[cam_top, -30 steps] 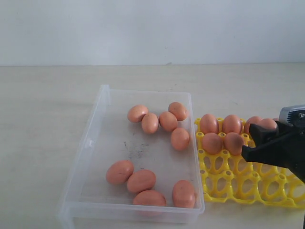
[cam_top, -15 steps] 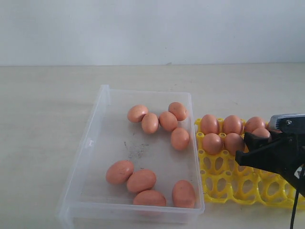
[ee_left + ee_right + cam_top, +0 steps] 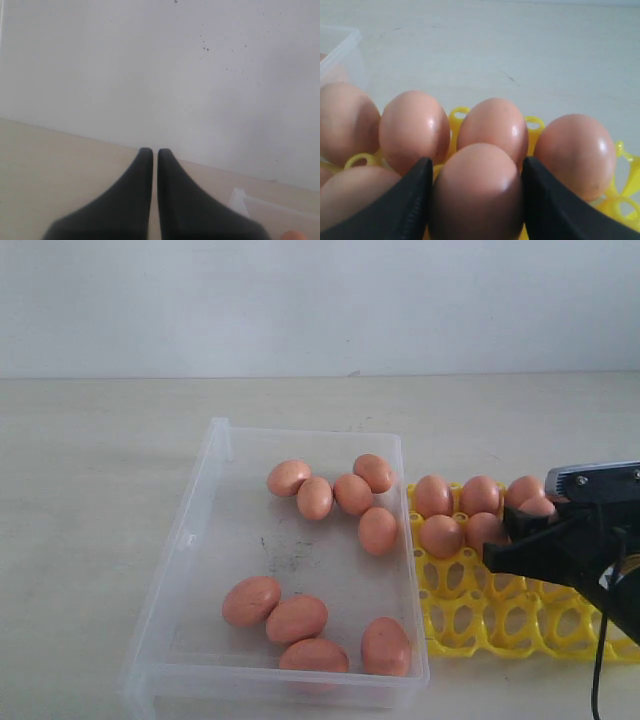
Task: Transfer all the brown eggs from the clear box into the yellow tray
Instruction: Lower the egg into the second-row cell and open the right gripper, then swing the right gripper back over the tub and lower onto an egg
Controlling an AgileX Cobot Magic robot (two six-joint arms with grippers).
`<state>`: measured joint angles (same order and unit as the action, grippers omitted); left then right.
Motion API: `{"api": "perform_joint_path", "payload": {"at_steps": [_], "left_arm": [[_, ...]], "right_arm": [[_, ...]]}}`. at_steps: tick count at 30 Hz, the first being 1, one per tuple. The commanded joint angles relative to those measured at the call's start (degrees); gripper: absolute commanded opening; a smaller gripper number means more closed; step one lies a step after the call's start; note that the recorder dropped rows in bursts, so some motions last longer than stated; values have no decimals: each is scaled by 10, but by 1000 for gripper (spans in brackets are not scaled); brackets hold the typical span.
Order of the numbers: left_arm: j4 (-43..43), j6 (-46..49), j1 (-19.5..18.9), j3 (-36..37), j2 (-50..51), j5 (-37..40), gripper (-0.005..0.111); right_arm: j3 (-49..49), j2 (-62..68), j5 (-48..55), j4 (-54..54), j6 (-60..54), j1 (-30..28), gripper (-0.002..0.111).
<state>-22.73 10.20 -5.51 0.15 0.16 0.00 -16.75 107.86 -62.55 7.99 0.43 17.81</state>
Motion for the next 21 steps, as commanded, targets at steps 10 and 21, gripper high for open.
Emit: {"api": "perform_joint_path", "payload": {"at_steps": [10, 21], "left_arm": [[-2, 4, 3, -2, -2, 0, 4], [-2, 4, 3, -2, -2, 0, 4]], "right_arm": [[-20, 8, 64, -10, 16, -2, 24], [-20, -59, 54, 23, -9, -1, 60]]}}
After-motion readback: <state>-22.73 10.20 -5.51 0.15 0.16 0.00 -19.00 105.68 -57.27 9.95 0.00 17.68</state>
